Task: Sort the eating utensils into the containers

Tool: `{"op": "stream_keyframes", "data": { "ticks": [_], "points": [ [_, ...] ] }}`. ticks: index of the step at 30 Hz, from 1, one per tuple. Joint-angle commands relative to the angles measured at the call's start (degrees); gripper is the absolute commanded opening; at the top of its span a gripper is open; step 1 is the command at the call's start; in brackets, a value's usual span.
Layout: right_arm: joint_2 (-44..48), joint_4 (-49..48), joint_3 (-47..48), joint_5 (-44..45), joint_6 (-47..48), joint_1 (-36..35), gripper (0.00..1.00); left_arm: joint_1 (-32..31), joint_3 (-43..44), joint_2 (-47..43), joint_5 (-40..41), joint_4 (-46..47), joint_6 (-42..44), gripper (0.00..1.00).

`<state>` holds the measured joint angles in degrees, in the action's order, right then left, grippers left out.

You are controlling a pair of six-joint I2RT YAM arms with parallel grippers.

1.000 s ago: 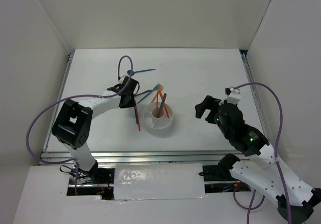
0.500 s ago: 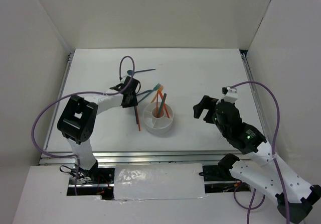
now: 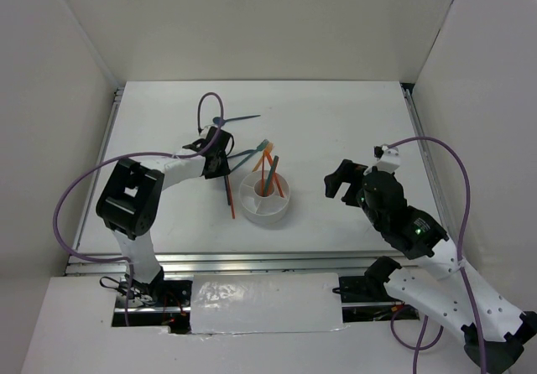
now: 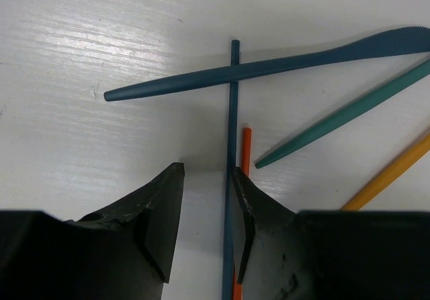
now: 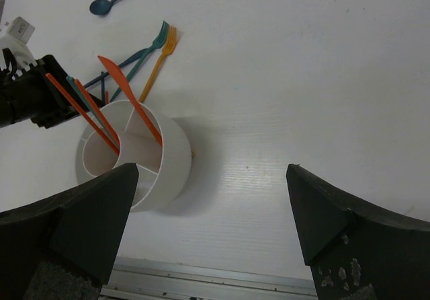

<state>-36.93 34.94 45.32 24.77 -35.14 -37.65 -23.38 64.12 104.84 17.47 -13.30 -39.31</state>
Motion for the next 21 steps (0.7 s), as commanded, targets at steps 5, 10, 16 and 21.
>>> {"op": "stream_keyframes", "data": {
  "ticks": [5,10,16,21],
  "points": [
    [-0.1,-1.6,1.2,1.0,-0.3,-0.6,1.00,-0.2,1.9,0.5,5.5,-4.3,1.1,0.47],
    [-0.2,-2.0,1.2,0.8,-0.1,-0.6,1.00,1.2,0.7,-1.9,5.5,-4.2,3.7,0.47],
    [0.1,-2.0,0.9,1.2,0.1,-0.4,1.00,1.8,1.0,-5.7,3.6,-3.2,8.1,0.47],
    [0.4,-1.8,0.7,1.3,-0.3,-0.6,1.00,1.5,0.5,-9.3,-0.2,-1.4,10.9,0.48]
  ]
}}
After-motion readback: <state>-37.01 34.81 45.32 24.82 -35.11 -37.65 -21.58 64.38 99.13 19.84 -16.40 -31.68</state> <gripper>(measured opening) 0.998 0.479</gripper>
